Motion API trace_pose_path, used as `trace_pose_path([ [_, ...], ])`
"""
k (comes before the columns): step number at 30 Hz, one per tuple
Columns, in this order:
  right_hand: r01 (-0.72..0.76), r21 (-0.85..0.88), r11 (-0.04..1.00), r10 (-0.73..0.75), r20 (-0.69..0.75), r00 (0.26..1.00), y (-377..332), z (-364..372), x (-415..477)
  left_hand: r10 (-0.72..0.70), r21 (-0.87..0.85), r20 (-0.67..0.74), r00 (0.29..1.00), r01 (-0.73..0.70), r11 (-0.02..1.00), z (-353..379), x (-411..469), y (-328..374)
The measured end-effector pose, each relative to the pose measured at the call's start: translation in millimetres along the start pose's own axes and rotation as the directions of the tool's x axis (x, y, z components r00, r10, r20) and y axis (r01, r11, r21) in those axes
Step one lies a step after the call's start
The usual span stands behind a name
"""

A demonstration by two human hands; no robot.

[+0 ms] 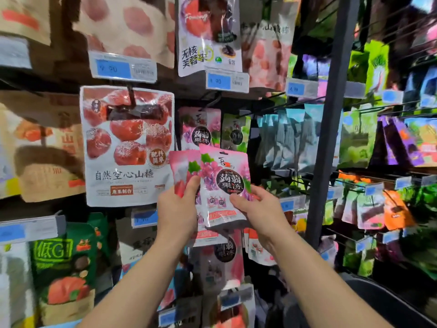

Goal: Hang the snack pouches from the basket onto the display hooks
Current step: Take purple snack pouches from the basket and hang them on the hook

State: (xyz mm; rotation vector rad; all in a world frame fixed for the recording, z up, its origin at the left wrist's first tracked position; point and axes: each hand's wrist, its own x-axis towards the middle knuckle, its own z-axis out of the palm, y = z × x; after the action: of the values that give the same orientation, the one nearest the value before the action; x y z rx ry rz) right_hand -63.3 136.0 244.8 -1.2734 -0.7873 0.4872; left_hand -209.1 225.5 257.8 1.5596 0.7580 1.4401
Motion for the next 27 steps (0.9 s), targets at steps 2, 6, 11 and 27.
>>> trace_pose_path([
  [2,0.04,-0.049,0.998,-0.041,-0.004,0.999,-18,5,7,0.008,-0.034,-0.03,1.0,-0.009,0.999,-3,7,9],
  [6,0.07,-0.087,0.994,-0.071,-0.004,0.997,-49,10,16,0.009,-0.042,-0.069,0.998,-0.012,0.999,-13,11,25],
  [11,0.101,-0.067,0.993,-0.106,-0.071,0.992,-69,7,30,0.049,-0.034,-0.126,0.991,-0.054,0.998,-24,19,43],
  [27,0.309,-0.178,0.934,-0.328,-0.092,0.94,-83,22,60,0.088,-0.114,-0.261,0.961,-0.121,0.986,-33,39,40],
])
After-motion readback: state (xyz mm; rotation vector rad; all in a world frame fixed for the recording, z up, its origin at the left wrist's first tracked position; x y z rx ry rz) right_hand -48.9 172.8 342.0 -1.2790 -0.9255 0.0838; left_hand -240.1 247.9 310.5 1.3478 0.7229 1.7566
